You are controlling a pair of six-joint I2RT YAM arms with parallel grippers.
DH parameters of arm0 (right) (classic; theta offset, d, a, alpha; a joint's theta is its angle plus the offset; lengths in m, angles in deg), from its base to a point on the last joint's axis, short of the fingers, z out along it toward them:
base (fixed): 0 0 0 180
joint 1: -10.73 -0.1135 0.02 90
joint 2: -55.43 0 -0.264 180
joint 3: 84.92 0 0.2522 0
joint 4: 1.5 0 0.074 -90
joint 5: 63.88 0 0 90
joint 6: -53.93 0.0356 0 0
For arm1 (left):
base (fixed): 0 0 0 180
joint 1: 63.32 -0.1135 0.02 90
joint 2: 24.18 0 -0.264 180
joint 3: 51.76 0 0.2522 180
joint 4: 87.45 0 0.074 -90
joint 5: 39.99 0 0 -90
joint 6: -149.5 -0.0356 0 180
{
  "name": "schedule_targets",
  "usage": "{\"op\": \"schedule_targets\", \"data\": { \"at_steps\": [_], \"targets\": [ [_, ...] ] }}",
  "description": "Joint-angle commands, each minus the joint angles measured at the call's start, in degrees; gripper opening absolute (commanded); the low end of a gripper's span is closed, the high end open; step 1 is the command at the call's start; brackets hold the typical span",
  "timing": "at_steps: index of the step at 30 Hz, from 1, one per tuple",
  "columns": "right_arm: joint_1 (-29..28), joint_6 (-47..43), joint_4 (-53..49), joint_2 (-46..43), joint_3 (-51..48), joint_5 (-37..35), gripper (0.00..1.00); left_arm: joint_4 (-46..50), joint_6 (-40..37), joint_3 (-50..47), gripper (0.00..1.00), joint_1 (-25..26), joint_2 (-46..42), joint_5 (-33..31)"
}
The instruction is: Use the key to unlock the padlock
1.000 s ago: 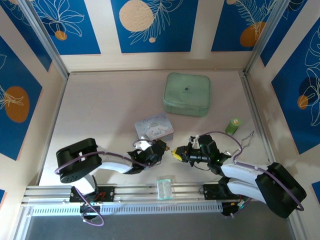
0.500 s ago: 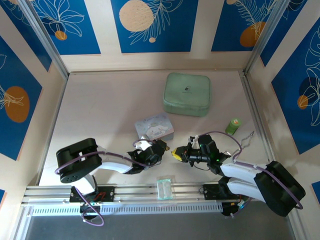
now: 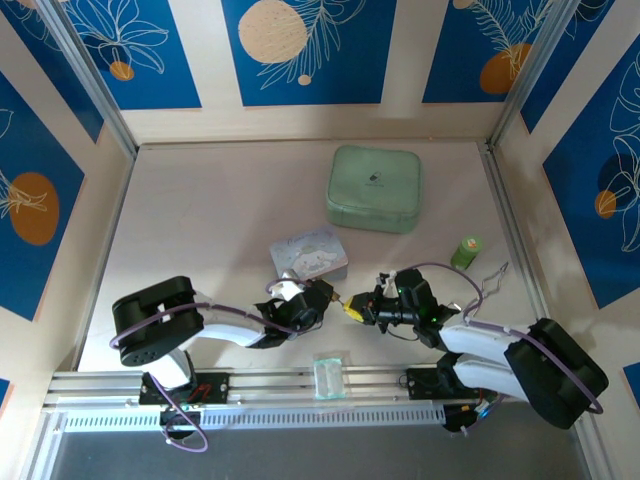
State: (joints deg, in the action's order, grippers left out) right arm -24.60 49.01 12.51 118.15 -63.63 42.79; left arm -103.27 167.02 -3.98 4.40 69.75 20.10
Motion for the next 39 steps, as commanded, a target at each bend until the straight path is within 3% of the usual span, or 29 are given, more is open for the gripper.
{"op": "schedule_targets", "data": {
  "at_steps": [1, 24, 39],
  "targets": [
    [-0.2, -0.9, -2.6, -1.6, 0.1, -0.6, 0.0, -3.2, 0.9, 0.4, 0.0, 0.0, 0.0, 0.8],
    [0.0, -1.4, -1.3, -3.5, 0.1, -1.8, 0.0, -3.7, 0.8, 1.7, 0.0, 0.0, 2.1, 2.6],
    [1.6, -0.8, 5.2, 2.7, 0.7, 1.0, 0.0, -7.4, -0.4, 1.7, 0.0, 0.2, 0.8, 3.9]
  ]
}}
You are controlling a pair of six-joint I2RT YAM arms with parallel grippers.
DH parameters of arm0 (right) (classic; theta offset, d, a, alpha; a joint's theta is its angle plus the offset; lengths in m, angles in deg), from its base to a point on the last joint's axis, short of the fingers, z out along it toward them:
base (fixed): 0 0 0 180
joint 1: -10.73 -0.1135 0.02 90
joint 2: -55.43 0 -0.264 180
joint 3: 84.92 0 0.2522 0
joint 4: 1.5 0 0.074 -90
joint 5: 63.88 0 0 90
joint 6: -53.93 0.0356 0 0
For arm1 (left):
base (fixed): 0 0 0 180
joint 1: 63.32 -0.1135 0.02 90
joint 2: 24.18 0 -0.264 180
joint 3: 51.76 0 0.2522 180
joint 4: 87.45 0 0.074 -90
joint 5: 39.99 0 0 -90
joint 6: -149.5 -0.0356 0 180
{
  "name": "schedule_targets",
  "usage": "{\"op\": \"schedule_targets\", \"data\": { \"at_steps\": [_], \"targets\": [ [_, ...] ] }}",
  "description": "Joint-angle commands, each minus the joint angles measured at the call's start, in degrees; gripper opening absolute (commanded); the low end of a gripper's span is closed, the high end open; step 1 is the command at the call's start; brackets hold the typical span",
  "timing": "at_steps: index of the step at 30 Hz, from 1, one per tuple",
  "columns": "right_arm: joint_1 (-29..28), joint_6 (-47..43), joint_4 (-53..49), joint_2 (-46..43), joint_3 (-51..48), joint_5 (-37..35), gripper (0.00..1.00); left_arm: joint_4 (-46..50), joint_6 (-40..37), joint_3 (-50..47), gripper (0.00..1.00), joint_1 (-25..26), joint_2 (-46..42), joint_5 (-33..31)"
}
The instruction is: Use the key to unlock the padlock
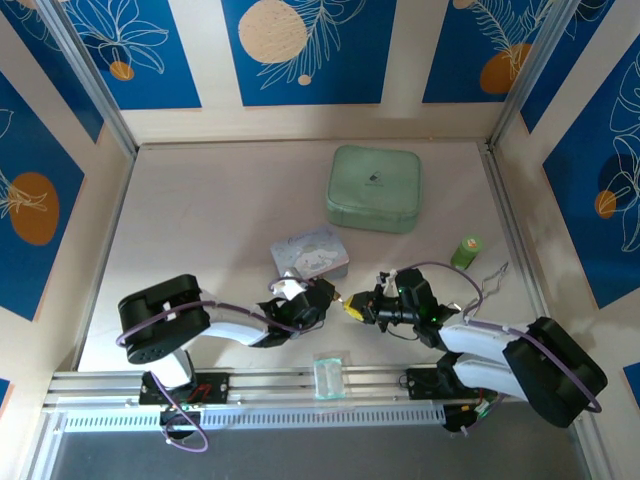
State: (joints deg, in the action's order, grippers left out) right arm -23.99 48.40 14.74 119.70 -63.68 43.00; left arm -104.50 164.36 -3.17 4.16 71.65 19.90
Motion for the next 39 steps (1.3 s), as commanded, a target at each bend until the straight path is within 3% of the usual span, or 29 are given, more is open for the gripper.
{"op": "schedule_targets", "data": {
  "at_steps": [1, 10, 17, 21, 33, 39],
  "targets": [
    [1.3, 0.0, 3.8, 1.6, 0.9, 1.4, 0.0, -7.1, 2.0, 0.6, 0.0, 0.6, -1.1, 4.0],
    [4.0, 2.0, 9.2, 8.3, 2.4, 8.2, 0.0, -15.6, 2.2, -1.1, 0.0, 0.9, 1.2, 4.6],
    [6.7, 2.0, 12.0, 10.6, 2.7, 11.2, 0.0, -10.2, 1.5, -0.8, 0.0, 0.8, -1.2, 5.1],
    [6.9, 2.7, 13.6, 10.2, 3.1, 11.1, 0.0, -11.9, 2.0, -1.3, 0.0, 0.8, -0.4, 5.5],
    [7.9, 11.1, 31.3, 22.3, 5.2, 15.4, 0.0, -8.9, -0.5, 2.0, 0.0, 0.3, -2.6, 3.5],
    [7.7, 9.1, 29.2, 23.3, 6.6, 14.5, 0.0, -9.8, 0.0, 2.0, 0.0, 0.3, -2.8, 3.7]
  ]
}}
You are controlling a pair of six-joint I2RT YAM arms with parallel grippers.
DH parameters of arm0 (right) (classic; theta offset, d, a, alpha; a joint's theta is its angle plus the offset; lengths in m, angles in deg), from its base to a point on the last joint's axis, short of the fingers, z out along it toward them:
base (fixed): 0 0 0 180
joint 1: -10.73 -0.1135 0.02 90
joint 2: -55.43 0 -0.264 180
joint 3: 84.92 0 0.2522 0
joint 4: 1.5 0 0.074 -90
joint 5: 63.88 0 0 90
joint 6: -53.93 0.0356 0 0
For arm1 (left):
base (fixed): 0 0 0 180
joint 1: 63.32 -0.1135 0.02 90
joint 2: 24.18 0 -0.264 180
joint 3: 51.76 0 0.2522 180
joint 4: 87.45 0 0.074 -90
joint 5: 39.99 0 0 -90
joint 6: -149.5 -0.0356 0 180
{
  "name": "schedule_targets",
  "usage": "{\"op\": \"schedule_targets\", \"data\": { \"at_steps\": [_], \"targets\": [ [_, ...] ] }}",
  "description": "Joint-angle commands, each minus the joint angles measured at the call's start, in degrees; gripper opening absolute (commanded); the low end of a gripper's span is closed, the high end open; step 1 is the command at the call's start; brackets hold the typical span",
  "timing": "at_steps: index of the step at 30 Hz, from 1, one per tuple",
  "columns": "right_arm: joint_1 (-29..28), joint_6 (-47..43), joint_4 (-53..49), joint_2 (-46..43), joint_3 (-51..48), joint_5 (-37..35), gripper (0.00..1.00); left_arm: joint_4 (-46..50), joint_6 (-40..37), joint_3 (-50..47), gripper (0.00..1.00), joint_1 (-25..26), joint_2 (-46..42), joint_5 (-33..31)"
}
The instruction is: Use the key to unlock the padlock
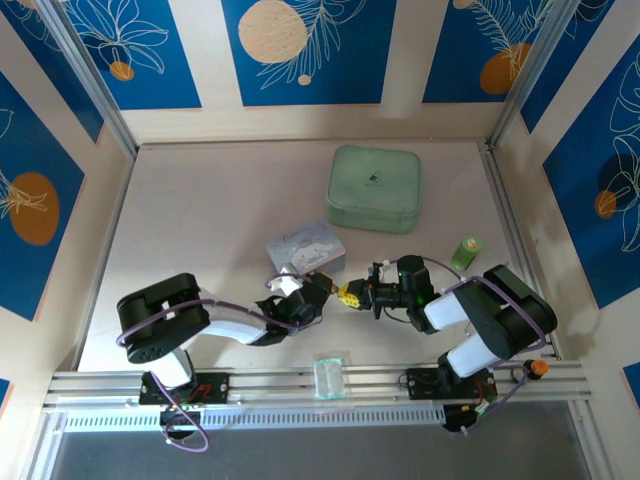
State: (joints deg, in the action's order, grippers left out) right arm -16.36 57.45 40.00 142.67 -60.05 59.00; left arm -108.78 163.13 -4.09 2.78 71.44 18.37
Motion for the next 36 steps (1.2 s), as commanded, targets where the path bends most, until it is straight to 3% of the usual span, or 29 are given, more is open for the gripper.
{"op": "schedule_targets", "data": {
  "at_steps": [1, 9, 12, 16, 27, 30, 33, 36],
  "targets": [
    [0.1, -0.8, 2.6, 0.4, 3.5, -1.4, 0.0, -5.6, 1.4, 2.9, 0.0, 1.7, -2.8, 5.5],
    [-2.5, -10.6, -17.5, -5.9, 9.3, -5.5, 0.0, -5.2, 2.2, 2.0, 0.0, 1.7, -3.3, 6.7],
    [-2.6, -14.5, -26.6, -10.1, 10.8, -7.2, 0.12, -3.4, 2.3, 1.2, 0.0, 1.7, -4.1, 5.9],
    [-2.7, -18.8, -36.8, -13.7, 12.0, -9.0, 0.08, -1.2, 2.1, -0.4, 0.0, 1.4, -5.9, 3.2],
    [-4.2, -16.6, -32.8, -9.5, 9.0, -7.8, 0.07, 1.5, 1.2, -2.5, 0.0, 0.1, -8.8, 1.5],
    [-4.7, -16.1, -31.9, -9.5, 9.8, -8.9, 0.15, 1.3, 1.2, -1.4, 0.0, 0.2, -7.6, 3.3],
    [-5.4, -16.8, -32.6, -9.4, 11.3, -8.4, 0.37, -0.1, 1.8, -1.2, 0.0, 0.3, -6.5, 4.2],
    [-5.1, -19.0, -37.0, -11.3, 10.8, -9.1, 0.42, 0.7, 2.0, -2.1, 0.0, 0.1, -6.9, 3.1]
  ]
}}
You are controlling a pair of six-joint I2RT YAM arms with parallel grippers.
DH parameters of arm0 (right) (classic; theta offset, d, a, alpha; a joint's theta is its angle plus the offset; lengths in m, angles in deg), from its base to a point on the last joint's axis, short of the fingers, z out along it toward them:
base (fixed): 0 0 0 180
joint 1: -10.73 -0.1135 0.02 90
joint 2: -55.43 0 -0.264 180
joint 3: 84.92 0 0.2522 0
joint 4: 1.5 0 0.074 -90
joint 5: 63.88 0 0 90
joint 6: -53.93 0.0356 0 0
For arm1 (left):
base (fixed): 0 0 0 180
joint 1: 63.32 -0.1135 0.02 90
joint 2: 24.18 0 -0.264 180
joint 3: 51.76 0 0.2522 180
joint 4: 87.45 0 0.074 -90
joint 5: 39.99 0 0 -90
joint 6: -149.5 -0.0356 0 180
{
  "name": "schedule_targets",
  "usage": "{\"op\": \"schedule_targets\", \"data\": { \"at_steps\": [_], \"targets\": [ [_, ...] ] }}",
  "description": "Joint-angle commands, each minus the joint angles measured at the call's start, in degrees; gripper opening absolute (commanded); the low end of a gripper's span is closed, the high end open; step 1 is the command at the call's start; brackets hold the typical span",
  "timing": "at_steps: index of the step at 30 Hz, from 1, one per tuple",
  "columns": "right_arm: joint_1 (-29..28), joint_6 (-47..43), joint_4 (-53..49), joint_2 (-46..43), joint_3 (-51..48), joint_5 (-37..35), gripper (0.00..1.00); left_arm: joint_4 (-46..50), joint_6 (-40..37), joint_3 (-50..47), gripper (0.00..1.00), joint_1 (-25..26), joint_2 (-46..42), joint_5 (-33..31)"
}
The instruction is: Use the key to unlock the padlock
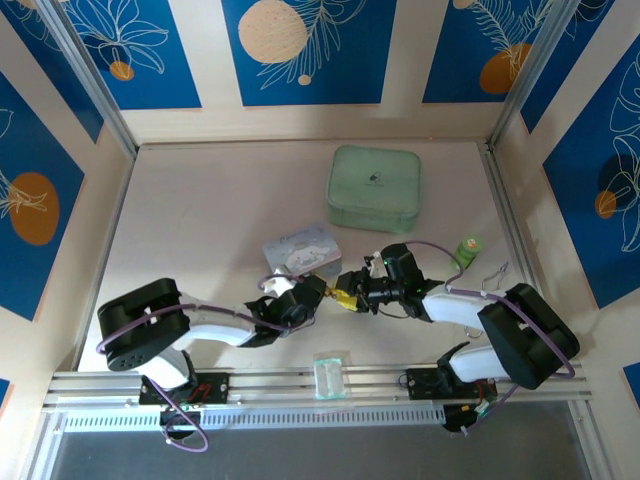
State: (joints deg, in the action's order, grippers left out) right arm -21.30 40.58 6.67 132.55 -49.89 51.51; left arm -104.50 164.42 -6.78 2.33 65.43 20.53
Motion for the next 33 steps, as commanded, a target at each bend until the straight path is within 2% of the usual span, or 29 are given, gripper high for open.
{"op": "schedule_targets", "data": {
  "at_steps": [1, 3, 6, 9, 14, 15, 16, 20, 21, 23, 27, 30, 33],
  "targets": [
    [0.1, -2.9, -5.1, -2.1, 0.3, -1.9, 0.42, -2.8, 0.4, 0.4, 0.0, 0.5, -1.2, 0.6],
    [0.9, -4.7, -8.5, -4.4, -0.8, -2.7, 0.41, -0.2, -1.5, 0.6, 0.0, 0.5, -2.7, 0.0],
    [1.6, -9.4, -15.1, -7.7, -0.9, -3.7, 0.41, 9.5, -3.9, 3.0, 0.0, 0.4, -5.9, -0.5],
    [0.5, -20.1, -27.0, -11.3, 3.0, -8.0, 0.43, 16.1, -5.2, 4.0, 0.0, -0.3, -8.5, -0.8],
    [-6.9, -36.4, -41.7, -15.9, 10.5, -26.8, 0.68, 16.9, -5.2, 2.7, 0.0, -1.7, -8.8, 2.0],
    [-7.8, -38.2, -42.5, -16.6, 11.1, -29.1, 0.8, 17.1, -5.2, 2.7, 0.0, -1.8, -8.6, 2.3],
    [-8.5, -40.0, -43.1, -17.6, 11.5, -31.5, 0.86, 17.4, -5.4, 2.7, 0.0, -1.8, -8.6, 2.6],
    [-9.8, -47.5, -39.4, -20.4, 10.8, -33.9, 0.86, 19.3, -6.5, 2.8, 0.0, -2.0, -9.0, 3.4],
    [-10.3, -49.1, -38.5, -20.4, 10.8, -34.2, 0.99, 19.7, -6.6, 2.7, 0.0, -2.1, -9.2, 3.5],
    [-13.3, -53.4, -37.0, -19.9, 11.5, -36.6, 0.99, 20.0, -7.0, 2.0, 0.0, -2.3, -9.6, 3.8],
    [-22.4, -61.3, -30.5, -20.8, 9.4, -46.4, 0.99, 17.8, -7.1, -0.5, 0.0, -2.4, -10.2, 3.8],
    [-24.0, -66.7, -23.8, -20.4, 5.9, -42.9, 0.73, 20.6, -7.0, -0.5, 0.0, -2.5, -11.0, 3.6],
    [-25.0, -68.0, -19.9, -18.8, 3.8, -43.3, 0.68, 20.5, -6.9, -1.1, 0.0, -2.6, -11.6, 3.7]
  ]
}}
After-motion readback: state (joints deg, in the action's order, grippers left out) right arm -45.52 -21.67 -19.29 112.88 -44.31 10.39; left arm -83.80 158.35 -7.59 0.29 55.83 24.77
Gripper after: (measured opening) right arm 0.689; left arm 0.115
